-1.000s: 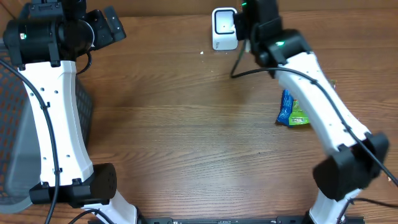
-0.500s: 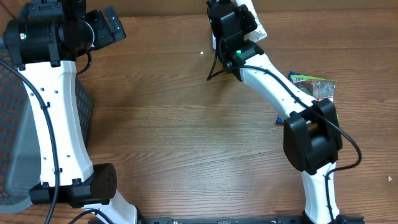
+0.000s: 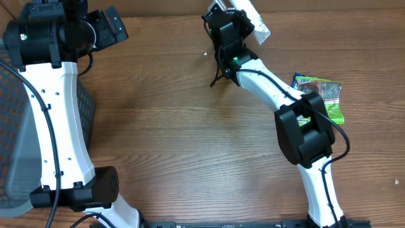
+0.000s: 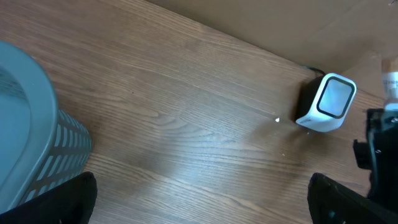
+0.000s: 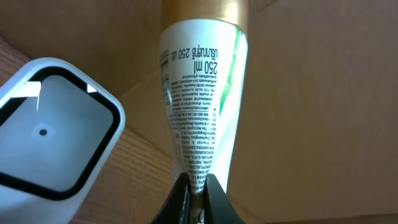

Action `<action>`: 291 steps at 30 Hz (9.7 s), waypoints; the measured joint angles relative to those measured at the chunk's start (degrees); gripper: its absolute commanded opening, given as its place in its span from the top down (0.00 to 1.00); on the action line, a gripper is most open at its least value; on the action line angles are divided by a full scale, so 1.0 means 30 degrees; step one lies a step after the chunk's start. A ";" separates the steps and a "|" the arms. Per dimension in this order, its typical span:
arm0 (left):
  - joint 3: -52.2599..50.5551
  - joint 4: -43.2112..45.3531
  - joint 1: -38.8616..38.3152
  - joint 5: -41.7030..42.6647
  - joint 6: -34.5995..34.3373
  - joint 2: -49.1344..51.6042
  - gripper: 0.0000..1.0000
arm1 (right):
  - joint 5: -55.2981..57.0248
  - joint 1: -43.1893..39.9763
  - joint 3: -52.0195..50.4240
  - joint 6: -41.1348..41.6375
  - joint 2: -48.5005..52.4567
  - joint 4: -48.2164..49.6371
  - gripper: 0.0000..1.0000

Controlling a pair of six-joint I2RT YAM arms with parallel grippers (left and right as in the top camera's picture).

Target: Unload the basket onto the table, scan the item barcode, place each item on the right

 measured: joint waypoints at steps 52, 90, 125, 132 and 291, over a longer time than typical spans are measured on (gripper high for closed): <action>0.0000 0.0000 0.0000 0.0000 0.0000 0.0000 0.00 | 0.0015 -0.0335 0.0000 -0.4262 0.2754 0.3563 0.96; 0.0015 0.0000 0.0000 0.0000 0.0000 0.0000 0.00 | -2.3875 -1.3471 -0.5209 1.5781 -1.1511 -1.9802 0.96; 0.0015 0.0000 0.0000 0.0000 0.0000 0.0000 0.00 | -2.5383 -1.6225 -0.9158 1.6895 -1.7915 -1.6619 0.00; 0.0015 -0.0007 0.0000 0.0007 -0.0007 0.0000 0.00 | -2.5886 -1.5781 -0.7512 1.6786 -2.3802 -2.0691 0.00; -4.4829 2.5594 -0.1749 0.1137 1.1038 -3.4709 0.00 | -1.9657 -0.7868 -3.5685 1.5307 -4.4479 -0.1632 0.00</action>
